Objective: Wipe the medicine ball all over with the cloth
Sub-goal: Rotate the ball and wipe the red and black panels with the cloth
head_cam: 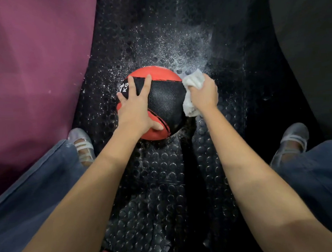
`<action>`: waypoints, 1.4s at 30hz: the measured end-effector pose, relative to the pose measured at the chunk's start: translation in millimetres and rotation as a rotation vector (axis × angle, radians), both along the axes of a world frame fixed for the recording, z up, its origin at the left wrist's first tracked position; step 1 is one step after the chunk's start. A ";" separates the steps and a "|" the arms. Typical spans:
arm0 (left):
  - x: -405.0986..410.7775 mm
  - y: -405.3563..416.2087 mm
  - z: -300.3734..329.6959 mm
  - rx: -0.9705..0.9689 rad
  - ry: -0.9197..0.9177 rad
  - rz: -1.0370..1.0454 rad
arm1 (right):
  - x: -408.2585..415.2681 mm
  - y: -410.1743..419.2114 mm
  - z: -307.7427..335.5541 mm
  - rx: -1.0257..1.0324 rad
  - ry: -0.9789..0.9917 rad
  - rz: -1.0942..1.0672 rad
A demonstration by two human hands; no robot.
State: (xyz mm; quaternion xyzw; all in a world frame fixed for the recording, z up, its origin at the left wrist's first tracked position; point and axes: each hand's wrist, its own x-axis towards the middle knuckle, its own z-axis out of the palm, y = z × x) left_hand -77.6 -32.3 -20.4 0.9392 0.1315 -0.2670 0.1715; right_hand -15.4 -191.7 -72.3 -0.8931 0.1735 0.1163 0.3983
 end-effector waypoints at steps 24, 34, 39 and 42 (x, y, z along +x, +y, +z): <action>28.2 10.7 -1.5 -0.024 0.025 0.083 | -116.4 58.9 0.6 0.347 -0.255 -0.210; 20.4 12.2 -1.7 -0.029 0.018 0.080 | -88.6 40.4 -14.8 0.292 -0.093 -0.445; 16.3 0.6 2.3 0.022 0.004 -0.027 | -75.4 32.6 -8.3 0.243 -0.223 -0.367; 15.6 -12.0 4.7 0.084 -0.029 -0.132 | -59.1 15.2 -5.9 0.224 -0.117 -0.382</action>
